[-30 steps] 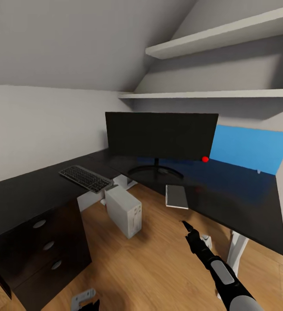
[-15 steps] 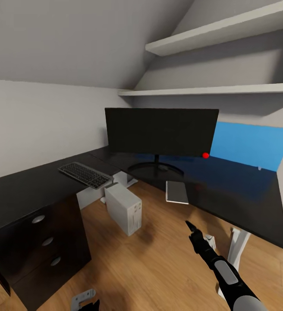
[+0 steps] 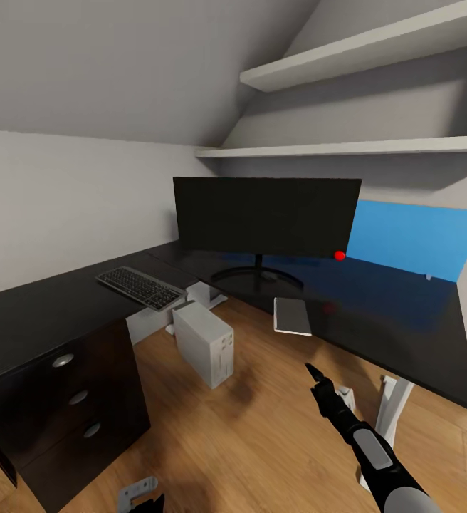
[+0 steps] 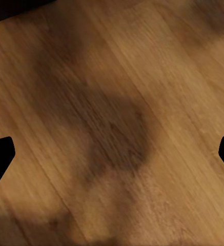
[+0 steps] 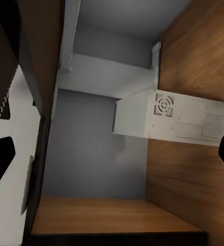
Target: In the bedroom, organize the workspace by keeping the computer under the desk, ensuring the monitor is on the desk, placing the keyboard on the desk next to the monitor, placing the mouse on the desk next to the keyboard, moving the folder from the swivel chair onto the desk next to the mouse, stacking the notebook on top of the folder with the pen on top of the notebook, and positioning the swivel chair next to the desk.
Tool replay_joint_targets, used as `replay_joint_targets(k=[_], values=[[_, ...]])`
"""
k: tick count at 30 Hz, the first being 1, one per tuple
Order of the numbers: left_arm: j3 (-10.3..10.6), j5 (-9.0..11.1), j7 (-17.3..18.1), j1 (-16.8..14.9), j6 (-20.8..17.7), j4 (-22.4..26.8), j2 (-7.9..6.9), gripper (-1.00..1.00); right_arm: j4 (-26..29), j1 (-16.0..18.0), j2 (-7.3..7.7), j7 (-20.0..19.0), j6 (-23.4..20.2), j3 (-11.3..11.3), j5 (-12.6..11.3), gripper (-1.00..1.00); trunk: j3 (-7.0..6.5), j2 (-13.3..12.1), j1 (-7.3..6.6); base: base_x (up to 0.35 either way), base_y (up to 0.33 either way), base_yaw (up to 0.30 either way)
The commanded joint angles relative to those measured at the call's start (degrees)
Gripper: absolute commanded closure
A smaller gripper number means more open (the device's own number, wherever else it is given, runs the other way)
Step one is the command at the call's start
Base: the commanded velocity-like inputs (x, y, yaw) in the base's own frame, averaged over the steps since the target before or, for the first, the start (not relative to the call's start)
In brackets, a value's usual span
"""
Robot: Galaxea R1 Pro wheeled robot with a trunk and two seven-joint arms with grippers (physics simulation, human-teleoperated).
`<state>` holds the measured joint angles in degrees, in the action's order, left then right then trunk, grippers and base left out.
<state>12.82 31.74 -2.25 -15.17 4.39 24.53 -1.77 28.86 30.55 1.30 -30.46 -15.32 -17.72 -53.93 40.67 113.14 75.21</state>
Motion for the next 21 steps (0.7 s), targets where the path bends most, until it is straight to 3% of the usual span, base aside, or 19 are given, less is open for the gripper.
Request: replay_joint_targets(k=[1,9,18,21], values=[[0.5,0.5,-0.2,0.0,0.3,0.0,-0.06,-1.00,0.0,0.0,-0.03,-0.7,-0.6,-0.2,-0.5,-1.00,0.06,0.0,-0.01,0.000,0.000,0.000],[0.5,0.5,-0.2,0.0,0.3,0.0,-0.01,-1.00,-0.2,0.0,0.17,-9.9,-0.7,-0.1,-0.2,-1.00,-0.48,-1.2,-0.67,0.000,0.000,0.000],[0.5,0.5,-0.2,0.0,0.3,0.0,0.01,-1.00,-0.4,0.0,0.05,-11.4,-0.4,0.0,-0.2,-1.00,-2.10,-4.8,-2.64,0.000,0.000,0.000],[0.5,0.5,-0.2,0.0,0.3,0.0,0.00,-1.00,-0.4,0.0,-0.05,-11.4,-0.3,0.0,-0.2,-1.00,-2.10,-4.8,-2.64,0.000,0.000,0.000]])
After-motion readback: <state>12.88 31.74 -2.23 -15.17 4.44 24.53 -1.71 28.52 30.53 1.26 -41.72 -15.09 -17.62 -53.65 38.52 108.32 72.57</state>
